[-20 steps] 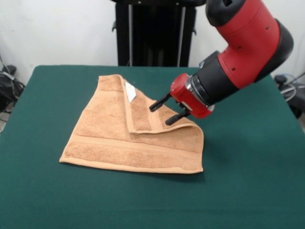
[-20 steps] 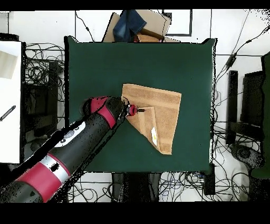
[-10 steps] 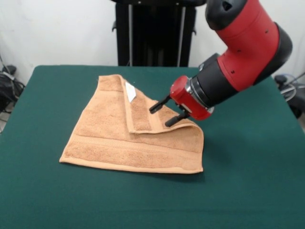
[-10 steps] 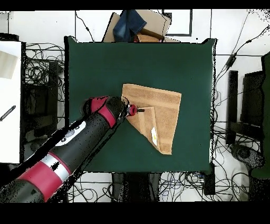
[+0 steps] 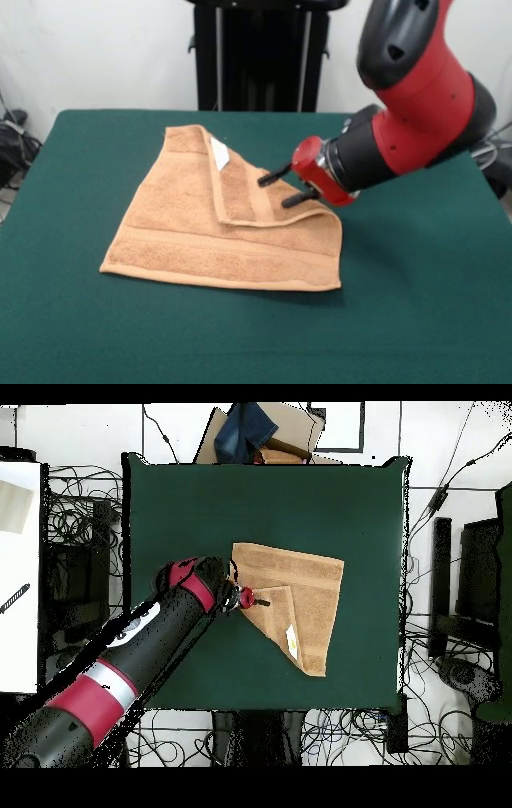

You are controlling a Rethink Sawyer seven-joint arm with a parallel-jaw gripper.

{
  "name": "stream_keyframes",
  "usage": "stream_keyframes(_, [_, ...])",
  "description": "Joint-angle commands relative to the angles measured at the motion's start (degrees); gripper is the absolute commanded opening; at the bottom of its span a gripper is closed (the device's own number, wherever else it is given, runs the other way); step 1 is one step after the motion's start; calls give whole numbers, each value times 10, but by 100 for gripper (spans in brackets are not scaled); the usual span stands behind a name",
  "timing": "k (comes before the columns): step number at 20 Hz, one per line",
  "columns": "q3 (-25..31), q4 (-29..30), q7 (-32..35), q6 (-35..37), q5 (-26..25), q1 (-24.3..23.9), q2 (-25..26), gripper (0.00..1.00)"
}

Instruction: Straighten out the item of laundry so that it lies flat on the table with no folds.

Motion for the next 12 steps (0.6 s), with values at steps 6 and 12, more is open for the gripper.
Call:
stream_keyframes(6, [5, -138, 186, 251, 14, -25, 44, 100])
stream_keyframes(12, [8, -122, 179, 259, 8, -16, 27, 100])
